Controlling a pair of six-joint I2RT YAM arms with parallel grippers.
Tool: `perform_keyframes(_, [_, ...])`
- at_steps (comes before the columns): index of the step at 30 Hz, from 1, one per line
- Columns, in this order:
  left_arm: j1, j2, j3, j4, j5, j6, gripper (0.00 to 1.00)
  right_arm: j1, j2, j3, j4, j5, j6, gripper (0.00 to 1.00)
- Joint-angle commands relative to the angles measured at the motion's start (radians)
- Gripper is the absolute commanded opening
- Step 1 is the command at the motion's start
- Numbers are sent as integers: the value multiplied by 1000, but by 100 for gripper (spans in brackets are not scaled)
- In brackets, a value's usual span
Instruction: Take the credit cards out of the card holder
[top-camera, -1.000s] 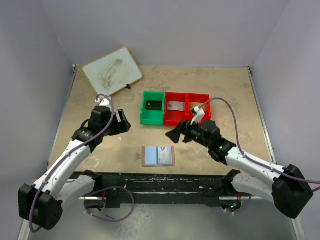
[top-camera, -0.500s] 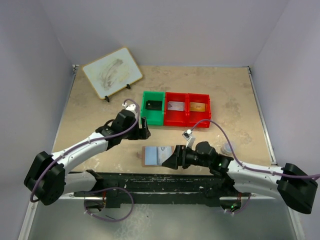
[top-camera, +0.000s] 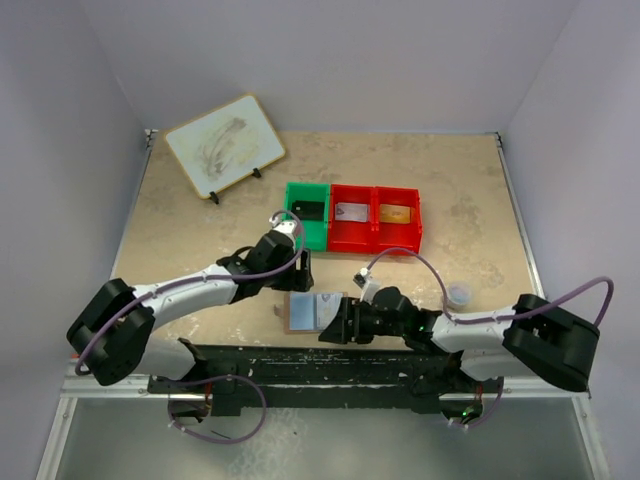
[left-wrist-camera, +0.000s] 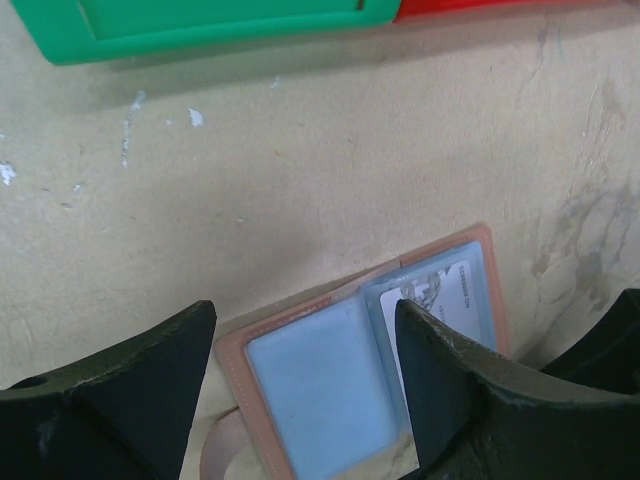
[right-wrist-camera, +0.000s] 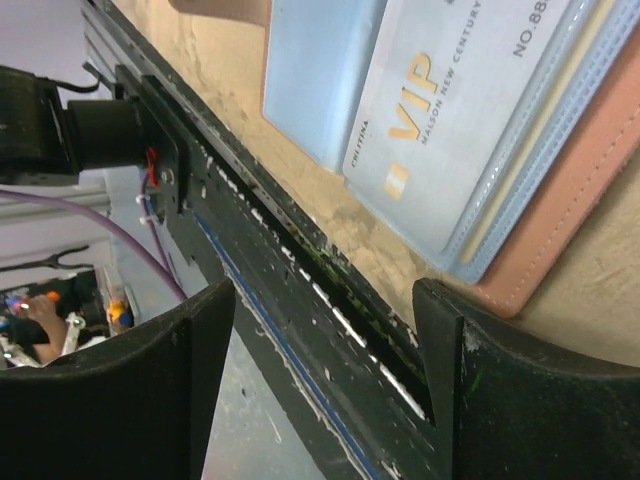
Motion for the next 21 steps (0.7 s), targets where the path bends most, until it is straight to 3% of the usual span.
perform_keyframes(1, [-39,19,-11,54,-26,39,70,4,44,4,83,62,64,75])
perform_keyframes(15, [-164,97,-38,54,-68,16,64,-46,-44,-27,-51,242,215,82])
perform_keyframes(21, [-212,2,-116,91,-75,-65,63,-173,-46,-19,-50,165,128,83])
